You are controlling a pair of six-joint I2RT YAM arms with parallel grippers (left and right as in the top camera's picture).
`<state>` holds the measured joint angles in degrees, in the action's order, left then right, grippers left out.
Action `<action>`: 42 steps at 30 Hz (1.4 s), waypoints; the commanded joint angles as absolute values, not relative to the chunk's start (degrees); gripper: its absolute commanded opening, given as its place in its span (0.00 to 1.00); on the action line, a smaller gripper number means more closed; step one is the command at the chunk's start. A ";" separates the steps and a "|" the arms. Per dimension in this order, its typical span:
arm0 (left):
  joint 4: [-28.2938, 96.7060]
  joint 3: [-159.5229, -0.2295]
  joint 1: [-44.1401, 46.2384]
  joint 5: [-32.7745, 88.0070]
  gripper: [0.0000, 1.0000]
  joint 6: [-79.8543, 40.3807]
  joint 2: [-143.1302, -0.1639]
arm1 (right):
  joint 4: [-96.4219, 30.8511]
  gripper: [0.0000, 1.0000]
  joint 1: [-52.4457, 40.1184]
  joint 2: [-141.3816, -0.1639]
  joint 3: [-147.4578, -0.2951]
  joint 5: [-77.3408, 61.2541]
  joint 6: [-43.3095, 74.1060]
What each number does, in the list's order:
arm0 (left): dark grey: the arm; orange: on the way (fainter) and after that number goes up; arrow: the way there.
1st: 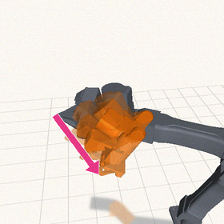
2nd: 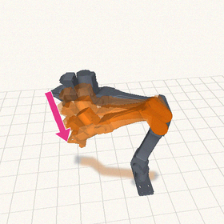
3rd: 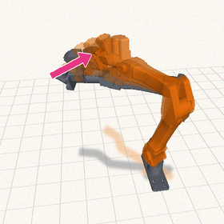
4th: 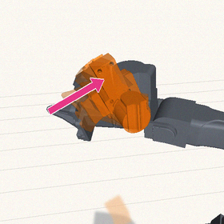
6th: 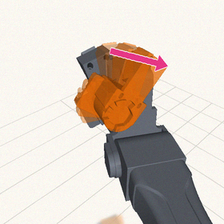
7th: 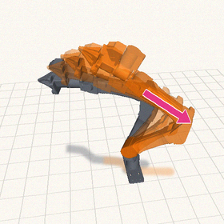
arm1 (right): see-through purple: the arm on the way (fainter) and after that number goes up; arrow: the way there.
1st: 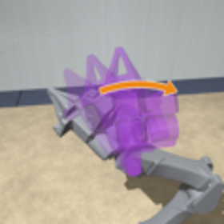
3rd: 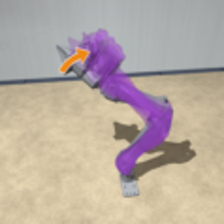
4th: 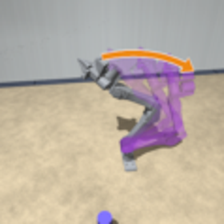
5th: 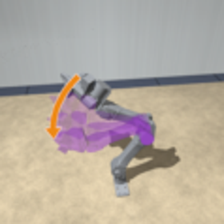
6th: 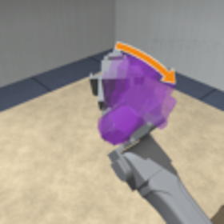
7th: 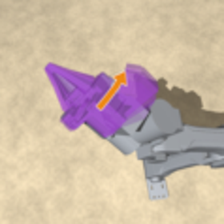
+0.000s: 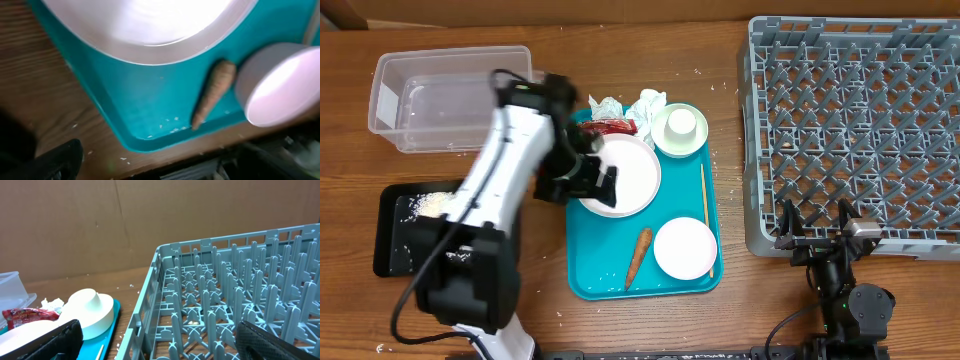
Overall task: Sort waste into correct bins and load items into the dishwasher
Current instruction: 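Move the left gripper back to the orange carrot on the teal tray, then grasp the carrot with the left gripper and lift it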
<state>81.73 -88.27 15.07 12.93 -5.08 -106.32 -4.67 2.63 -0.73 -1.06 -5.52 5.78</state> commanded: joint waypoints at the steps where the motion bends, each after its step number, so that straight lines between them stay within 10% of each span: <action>1: 80.88 -88.20 20.25 -0.05 1.00 -18.46 -106.76 | -4.38 1.00 2.87 -0.16 -0.47 -4.95 5.98; 42: 50.76 -61.78 34.54 5.98 0.80 -12.43 -106.83 | -4.40 1.00 2.85 -0.16 -0.47 -4.95 5.98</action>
<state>53.06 -64.29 34.41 6.28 -13.58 -106.24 -4.69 2.63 -0.73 -1.06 -5.52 5.76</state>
